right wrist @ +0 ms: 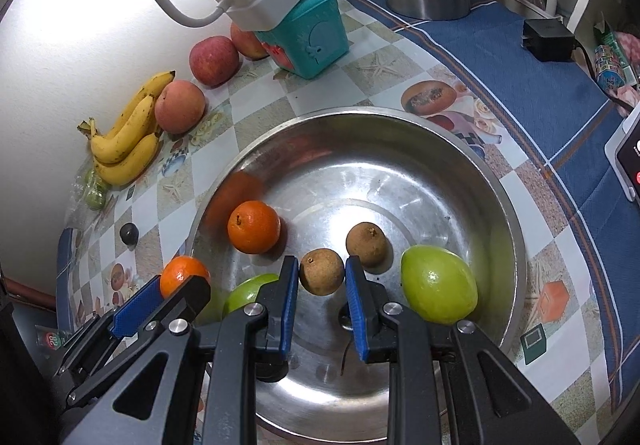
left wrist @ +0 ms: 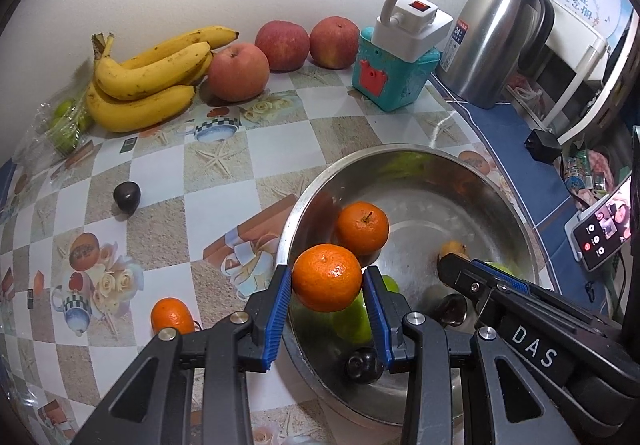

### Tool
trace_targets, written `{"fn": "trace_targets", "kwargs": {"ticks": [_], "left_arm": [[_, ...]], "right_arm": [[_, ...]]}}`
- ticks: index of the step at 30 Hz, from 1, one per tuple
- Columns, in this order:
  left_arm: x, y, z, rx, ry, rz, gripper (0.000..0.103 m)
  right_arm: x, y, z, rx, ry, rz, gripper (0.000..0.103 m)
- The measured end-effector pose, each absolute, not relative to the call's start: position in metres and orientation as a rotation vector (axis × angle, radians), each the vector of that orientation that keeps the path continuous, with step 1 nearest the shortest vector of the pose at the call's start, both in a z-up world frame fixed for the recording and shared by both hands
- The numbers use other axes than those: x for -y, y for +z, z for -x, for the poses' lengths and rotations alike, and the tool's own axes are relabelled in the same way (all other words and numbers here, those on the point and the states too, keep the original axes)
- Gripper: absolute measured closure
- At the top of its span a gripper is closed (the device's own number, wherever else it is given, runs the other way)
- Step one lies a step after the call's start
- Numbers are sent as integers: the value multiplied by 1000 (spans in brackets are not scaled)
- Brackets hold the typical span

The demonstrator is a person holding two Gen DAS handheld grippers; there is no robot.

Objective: Organize fruits
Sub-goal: 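Lower both fruits into the plate and open both tools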

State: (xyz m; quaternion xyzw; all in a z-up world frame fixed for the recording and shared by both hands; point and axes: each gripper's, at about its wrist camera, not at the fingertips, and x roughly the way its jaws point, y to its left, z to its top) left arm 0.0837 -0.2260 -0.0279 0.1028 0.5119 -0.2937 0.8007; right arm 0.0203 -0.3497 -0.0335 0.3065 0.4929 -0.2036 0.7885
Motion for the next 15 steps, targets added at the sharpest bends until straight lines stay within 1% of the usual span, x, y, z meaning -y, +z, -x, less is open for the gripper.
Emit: {"fn": "trace_targets", "kwargs": {"ticks": [15], "left_arm": [[230,-34,-83,-1110,-631,-254,63]], "right_arm": [[352,-39,-18,-1104,-471,-663,78]]}}
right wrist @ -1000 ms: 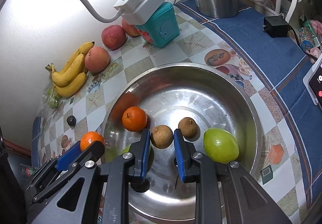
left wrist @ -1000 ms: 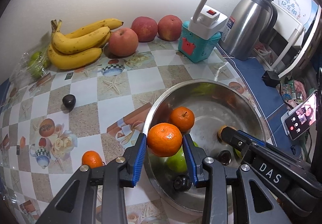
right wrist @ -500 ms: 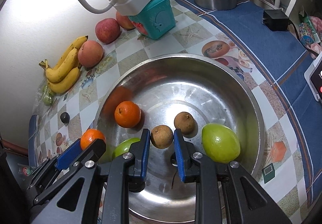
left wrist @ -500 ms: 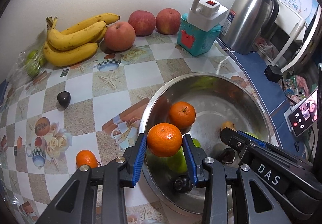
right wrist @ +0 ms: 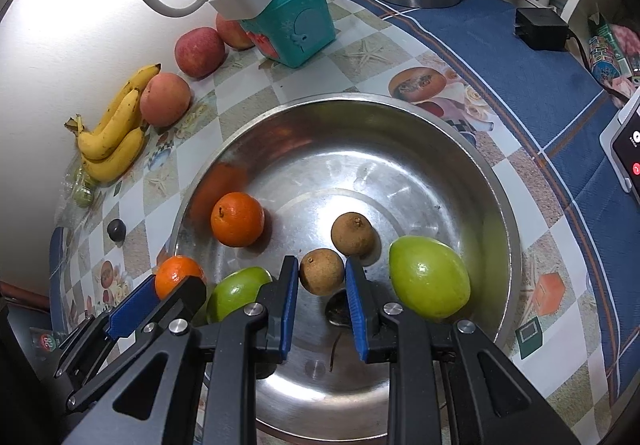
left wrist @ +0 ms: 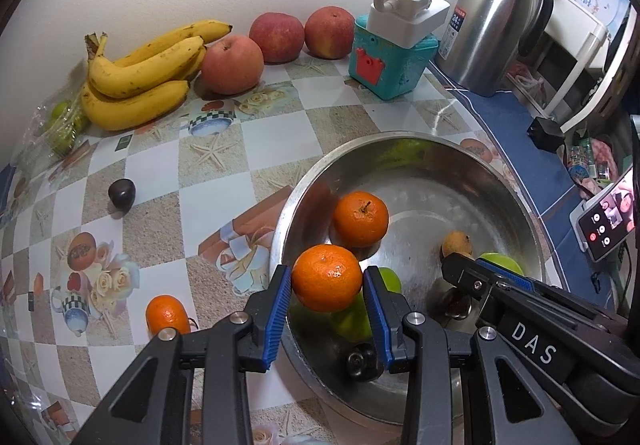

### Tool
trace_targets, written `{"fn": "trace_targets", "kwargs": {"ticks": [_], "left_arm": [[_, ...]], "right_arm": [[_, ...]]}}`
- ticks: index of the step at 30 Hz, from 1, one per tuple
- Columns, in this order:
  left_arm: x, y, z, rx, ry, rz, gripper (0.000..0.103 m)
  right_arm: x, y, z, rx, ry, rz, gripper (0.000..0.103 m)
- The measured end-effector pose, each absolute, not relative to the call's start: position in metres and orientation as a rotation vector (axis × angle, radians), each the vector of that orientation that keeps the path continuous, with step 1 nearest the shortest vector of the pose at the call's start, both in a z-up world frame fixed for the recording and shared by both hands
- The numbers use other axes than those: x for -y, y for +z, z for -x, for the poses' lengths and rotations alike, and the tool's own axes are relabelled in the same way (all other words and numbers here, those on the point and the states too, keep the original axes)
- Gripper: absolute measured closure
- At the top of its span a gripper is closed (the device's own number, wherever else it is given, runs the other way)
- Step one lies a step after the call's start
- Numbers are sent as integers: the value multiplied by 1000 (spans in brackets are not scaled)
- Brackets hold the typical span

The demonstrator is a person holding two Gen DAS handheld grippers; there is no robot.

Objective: Organize fruits
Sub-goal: 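Lower both fruits into the plate and open both tools, then withdraw both open tools from the plate back over the table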

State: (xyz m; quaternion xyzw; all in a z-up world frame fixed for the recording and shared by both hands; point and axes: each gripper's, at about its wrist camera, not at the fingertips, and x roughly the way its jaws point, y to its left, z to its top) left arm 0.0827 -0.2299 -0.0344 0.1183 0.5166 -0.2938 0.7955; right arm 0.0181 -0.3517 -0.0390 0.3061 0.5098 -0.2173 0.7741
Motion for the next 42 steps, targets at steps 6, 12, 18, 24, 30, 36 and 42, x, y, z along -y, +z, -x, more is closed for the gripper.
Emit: {"fn": "trace_targets", "kwargs": {"ticks": [6,12,18,24,30,36,42], "left_arm": [[231,-35,-84,-1114,-618,-260,62],[228,-33,-85,-1114,-613,-249,56],[224,-24,-85,-1100,-609,-235,55],[214,-16,-90,-1111,-554,-216,52],[193,-17,-102,-1151,-439,-169,52],[165,-22,-114,-1191,-318,-113,52],[140,-21,-123,-1204,-234,-78,52]], "right_arm": [[351,-37,-19,-1110,-474,-655,78],[352,-37,-20,-1115,-483,-653,77],[353,-32,-18,-1107,-496,-638,66],[354,-23,-17,-1094,-509,-615,49],[354,-21,-17,-1091,-515,-604,47],[351,-22,-19,-1104,-505,-596,47],[343,-20,-24,-1109,-490,-569,47]]}}
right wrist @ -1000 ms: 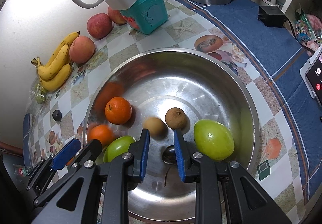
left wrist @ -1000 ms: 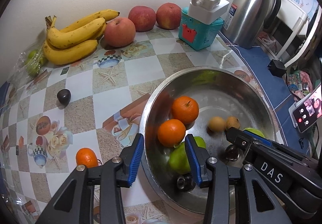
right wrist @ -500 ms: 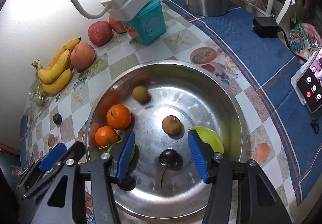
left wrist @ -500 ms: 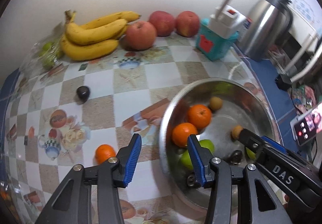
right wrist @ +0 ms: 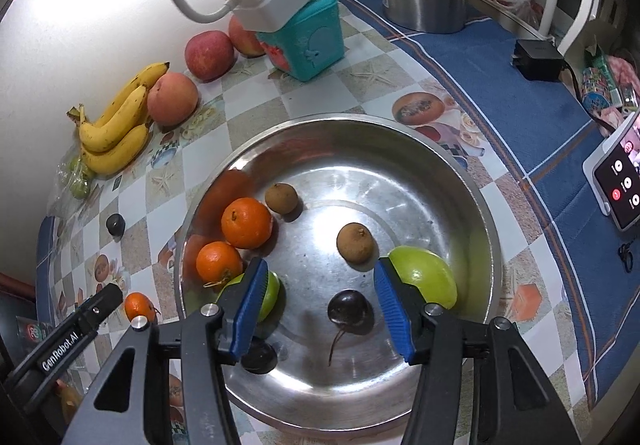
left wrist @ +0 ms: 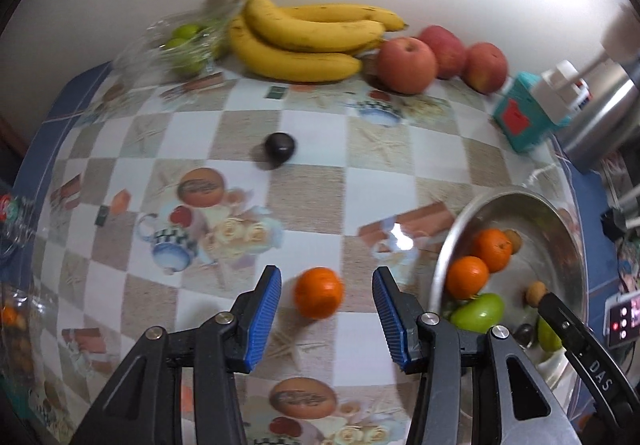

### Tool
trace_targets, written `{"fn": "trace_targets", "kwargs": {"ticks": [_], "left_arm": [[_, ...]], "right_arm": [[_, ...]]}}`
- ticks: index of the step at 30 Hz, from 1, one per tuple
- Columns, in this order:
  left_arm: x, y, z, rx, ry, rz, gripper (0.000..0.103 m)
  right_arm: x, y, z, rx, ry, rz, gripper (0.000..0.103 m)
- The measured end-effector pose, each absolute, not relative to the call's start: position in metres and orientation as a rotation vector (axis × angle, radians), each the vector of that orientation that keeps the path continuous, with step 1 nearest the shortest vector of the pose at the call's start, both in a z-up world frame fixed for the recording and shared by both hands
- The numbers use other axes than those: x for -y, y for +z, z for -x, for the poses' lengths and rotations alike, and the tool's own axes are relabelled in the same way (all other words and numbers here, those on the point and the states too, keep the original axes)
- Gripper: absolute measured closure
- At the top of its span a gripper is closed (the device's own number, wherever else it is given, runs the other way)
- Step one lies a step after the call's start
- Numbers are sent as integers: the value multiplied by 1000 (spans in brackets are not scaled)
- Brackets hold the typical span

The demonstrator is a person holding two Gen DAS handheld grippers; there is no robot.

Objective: Organize fruits
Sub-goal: 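Withdraw both open tools from the plate back over the table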

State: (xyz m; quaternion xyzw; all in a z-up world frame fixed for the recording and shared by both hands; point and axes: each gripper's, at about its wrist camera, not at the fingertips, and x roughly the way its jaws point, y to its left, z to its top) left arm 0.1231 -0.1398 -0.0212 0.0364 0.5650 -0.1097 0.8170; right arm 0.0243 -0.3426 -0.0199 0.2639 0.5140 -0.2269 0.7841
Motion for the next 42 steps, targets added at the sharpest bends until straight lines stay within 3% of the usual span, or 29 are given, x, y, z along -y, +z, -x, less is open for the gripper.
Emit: {"fn": "trace_targets", "kwargs": {"ticks": [12,18,20,23,24,27,33,42], "left_arm": [[119,-19,-128,-1211,-174,-42,52],[121,-21,-128,-1215,-168,-61,43],[122,-22,-128,-1217,-156,-72,32],[120,-25,-129,-1222,-124,-94,19],[120,-26,-130,-1223,-112,-101,19],[117,-29,-130,-1226,-92,-111,17],[116,-28,-130,-1198,-71,-134,2],[117,-24,-129,-1172,-73,-155,0]], "right_arm": [[325,-14,-35,-1110,-454,-514,47],[324,-17,-35,-1124,-461,-505,46],[324,-19,-36,-1133,-460,-495,45],[322,-20,-37,-1142,-464,-471,20],[321,-20,-37,-1141,-465,-462,18],[321,-19,-37,-1140,-459,-450,18],[319,-18,-39,-1137,-453,-432,18],[318,-16,-39,-1121,-449,-415,18]]}}
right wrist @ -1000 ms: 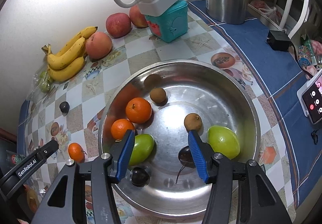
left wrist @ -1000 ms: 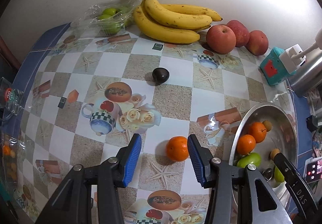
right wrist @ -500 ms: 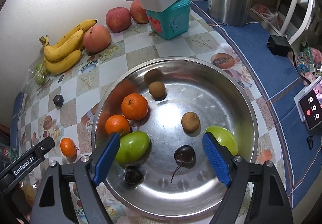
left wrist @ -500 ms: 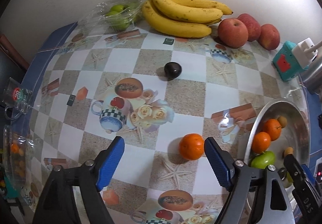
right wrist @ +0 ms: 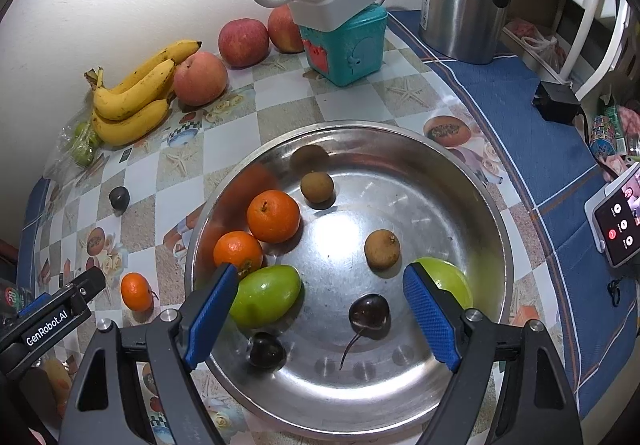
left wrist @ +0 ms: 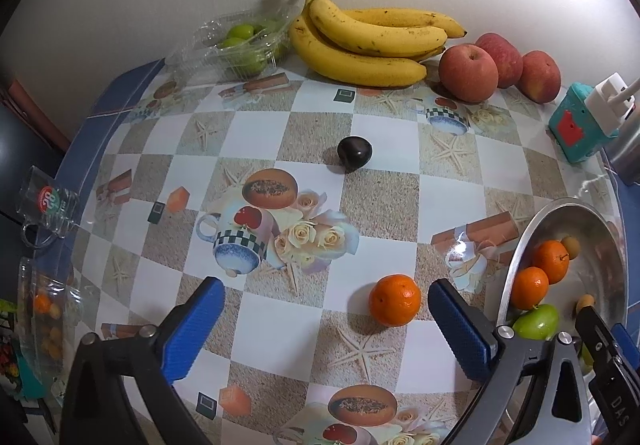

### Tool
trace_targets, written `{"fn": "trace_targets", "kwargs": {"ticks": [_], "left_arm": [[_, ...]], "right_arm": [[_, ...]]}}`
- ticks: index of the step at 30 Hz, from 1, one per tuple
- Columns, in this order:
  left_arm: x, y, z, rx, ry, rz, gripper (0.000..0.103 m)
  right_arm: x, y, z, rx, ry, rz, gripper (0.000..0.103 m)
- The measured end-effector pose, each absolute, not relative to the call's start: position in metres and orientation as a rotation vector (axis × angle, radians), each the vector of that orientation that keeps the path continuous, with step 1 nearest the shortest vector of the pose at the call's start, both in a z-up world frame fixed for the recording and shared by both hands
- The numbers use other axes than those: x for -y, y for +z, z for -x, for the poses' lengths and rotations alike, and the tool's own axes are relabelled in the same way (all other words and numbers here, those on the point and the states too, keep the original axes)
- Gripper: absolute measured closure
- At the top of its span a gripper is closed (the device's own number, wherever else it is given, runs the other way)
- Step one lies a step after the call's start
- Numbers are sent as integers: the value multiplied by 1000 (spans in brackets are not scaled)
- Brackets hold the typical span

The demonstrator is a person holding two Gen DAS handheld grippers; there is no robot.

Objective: Organize fruits
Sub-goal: 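Withdraw both open tools from the plate back over the table, then grasp the last mandarin with the right tool while the left tool moves toward the black plum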

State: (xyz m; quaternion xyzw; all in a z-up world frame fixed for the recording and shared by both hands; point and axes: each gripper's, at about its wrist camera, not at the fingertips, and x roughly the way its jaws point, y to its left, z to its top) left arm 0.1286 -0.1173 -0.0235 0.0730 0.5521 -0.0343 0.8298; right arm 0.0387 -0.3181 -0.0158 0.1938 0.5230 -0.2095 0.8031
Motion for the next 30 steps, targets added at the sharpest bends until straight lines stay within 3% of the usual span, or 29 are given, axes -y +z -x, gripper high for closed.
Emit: {"fn": "trace_targets", "kwargs": {"ticks": [14,30], "left_arm": [[112,-16,-127,-1136,-64,-251,0],[25,-13,-154,-1123,154,-261,0]], "right_arm": [[311,-18,-42,-1137,-417,-406,18],[259,-16,-66,-1142,-269,-369,18]]}}
